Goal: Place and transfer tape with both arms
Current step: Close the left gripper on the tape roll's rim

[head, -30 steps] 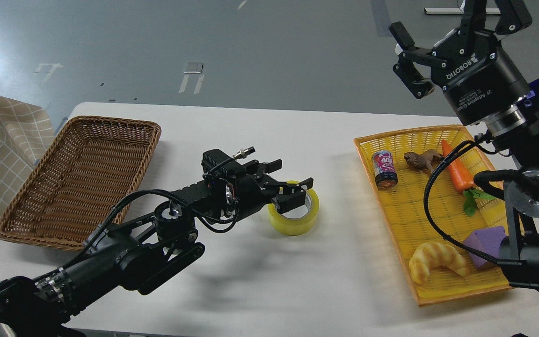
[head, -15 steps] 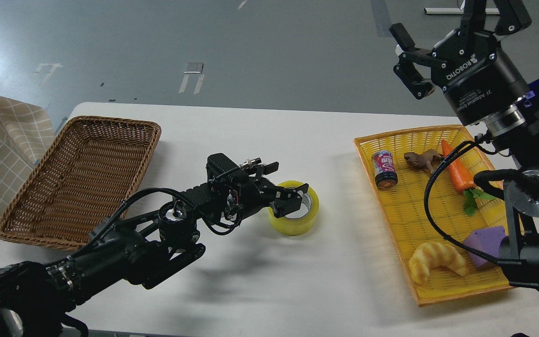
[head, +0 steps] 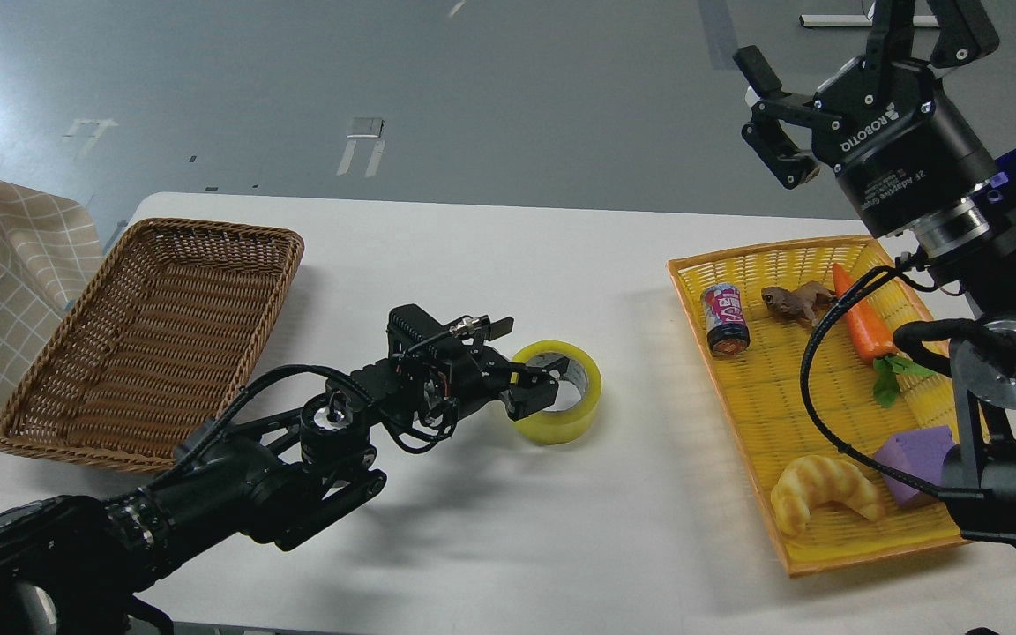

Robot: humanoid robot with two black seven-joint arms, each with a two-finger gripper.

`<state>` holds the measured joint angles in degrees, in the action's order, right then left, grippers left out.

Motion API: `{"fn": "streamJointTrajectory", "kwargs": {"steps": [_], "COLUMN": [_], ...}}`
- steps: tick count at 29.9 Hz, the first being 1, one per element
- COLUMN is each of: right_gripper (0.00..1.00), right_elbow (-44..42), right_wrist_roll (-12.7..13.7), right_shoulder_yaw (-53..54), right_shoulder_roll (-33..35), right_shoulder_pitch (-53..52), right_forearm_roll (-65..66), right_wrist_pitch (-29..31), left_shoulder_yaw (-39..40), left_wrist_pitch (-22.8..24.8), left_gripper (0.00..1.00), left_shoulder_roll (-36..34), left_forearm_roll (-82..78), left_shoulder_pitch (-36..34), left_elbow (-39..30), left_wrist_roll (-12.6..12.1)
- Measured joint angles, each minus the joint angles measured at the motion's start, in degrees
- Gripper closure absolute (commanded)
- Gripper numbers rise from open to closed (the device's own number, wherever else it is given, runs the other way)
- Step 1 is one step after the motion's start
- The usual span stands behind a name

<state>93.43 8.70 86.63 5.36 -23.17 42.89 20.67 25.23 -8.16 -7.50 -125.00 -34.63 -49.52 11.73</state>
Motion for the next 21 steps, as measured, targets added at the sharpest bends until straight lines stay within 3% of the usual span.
{"fn": "streamJointTrajectory", "kwargs": {"steps": [2,8,10,16,21], "right_gripper": [0.0,0.0,0.0,0.0,0.0], "right_elbow": [0.0,0.01,0.01,0.01,0.01], "right_wrist_roll": [0.0,0.14,0.27,0.51,0.57], "right_shoulder_yaw": [-0.04,-0.07,-0.12,-0.14,-0.14], "right_shoulder_roll": [-0.01,-0.07,0.01,0.51,1.05], "right_shoulder_pitch": [0.12,1.52,1.86,1.99,1.98], "right_forearm_roll": [0.0,0.01,0.07,0.09,0.09], "right_wrist_pitch": [-0.15,-0.27,-0.34,-0.87,-0.95], "left_shoulder_yaw": [-0.55,-0.94,-0.97,-0.97,-1.88], "left_wrist_pitch": [-0.43,-2.19,-2.56,-2.88,-4.02], "left_gripper": [0.04,0.2,0.32,0.53,0.71], "left_shoulder_roll": [-0.17,0.1,0.12,0.02,-0.91], "left_forearm_roll": [0.0,0.0,0.0,0.0,0.0], "left_shoulder_pitch": [0.14,1.03,1.4,1.59,1.65], "left_elbow": [0.4,1.12,1.17,1.26,1.28], "left_wrist_roll": [1.14,2.69,2.74,3.18,6.08]}}
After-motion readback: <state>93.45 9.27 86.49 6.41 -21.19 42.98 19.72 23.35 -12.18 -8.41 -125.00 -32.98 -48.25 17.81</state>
